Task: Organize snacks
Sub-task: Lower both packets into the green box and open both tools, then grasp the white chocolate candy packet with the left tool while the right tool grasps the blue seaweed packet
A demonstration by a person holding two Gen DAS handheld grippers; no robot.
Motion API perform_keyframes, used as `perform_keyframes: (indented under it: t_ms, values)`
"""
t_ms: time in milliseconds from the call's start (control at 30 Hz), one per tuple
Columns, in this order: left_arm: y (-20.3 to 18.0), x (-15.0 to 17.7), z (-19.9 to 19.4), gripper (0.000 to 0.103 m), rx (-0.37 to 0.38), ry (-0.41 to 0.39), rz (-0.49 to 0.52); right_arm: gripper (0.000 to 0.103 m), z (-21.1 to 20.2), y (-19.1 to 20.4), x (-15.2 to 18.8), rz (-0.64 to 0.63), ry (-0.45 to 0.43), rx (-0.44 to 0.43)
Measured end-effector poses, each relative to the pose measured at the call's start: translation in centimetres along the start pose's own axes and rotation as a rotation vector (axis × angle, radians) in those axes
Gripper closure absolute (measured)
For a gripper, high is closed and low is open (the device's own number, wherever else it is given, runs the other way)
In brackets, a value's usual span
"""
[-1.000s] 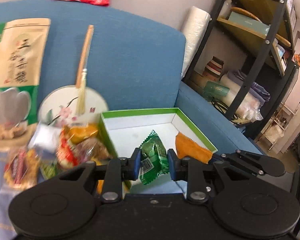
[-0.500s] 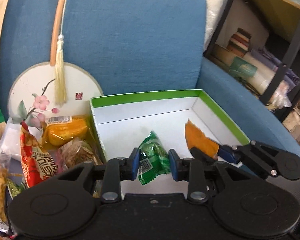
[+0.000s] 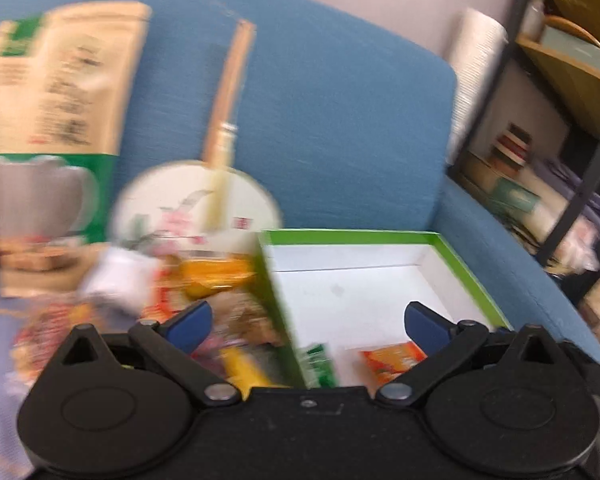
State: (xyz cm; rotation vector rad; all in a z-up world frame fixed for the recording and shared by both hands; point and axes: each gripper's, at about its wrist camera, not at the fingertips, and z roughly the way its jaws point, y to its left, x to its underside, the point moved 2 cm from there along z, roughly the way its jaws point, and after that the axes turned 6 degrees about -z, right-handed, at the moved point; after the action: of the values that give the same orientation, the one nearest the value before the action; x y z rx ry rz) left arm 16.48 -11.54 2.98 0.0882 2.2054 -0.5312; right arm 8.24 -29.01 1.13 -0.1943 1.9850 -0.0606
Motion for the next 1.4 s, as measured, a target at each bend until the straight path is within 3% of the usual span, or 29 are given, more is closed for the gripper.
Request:
perform_keyframes:
  t_ms: [133, 300, 533, 767, 833, 867, 1000, 1167, 1400]
  values:
    - [2.7, 2.1, -4.3, 0.0, -0.087, -0.036, -0.015, 0.0, -1.7, 2.3, 0.7, 0.021, 0.033, -0.084]
    - [7.0, 6.3, -7.8, 0.0, -0.159, 0.022, -0.084, 0.0, -3.0, 6.7, 3.0, 0.027, 0.134, -0.196]
    - [12.2, 10.3, -11.4, 0.0, -0.181, 0.069, -0.147, 0.0, -1.8, 13.0, 4.5, -0.013, 0.241, -0.335]
    - [14.9, 10.7, -13.2, 0.0, -0.155, 0.051, -0.211, 0.001, 2.1, 17.1, 2.8, -0.028, 0.216, -0.327]
    - [15.0, 10.7, -13.4, 0.0, -0.131, 0.049, -0.204, 0.027, 3.0, 17.6, 3.2, -0.066, 0.22, -0.288]
    - [15.0, 10.7, -13.5, 0.0, -0.12, 0.048, -0.199, 0.052, 2.8, 17.5, 3.3, -0.082, 0.22, -0.284]
    - [14.6, 10.6, -13.2, 0.0, -0.074, 0.052, -0.175, 0.053, 0.7, 16.1, 3.8, -0.075, 0.227, -0.279]
    - [14.1, 10.0, -11.0, 0.0, -0.078, 0.057, -0.15, 0.053, -1.1, 14.3, 4.5, -0.058, 0.248, -0.26]
    - [15.4, 6.9, -4.2, 0.0, -0.105, 0.097, -0.158, 0.052, -1.9, 13.9, 4.8, -0.064, 0.247, -0.271]
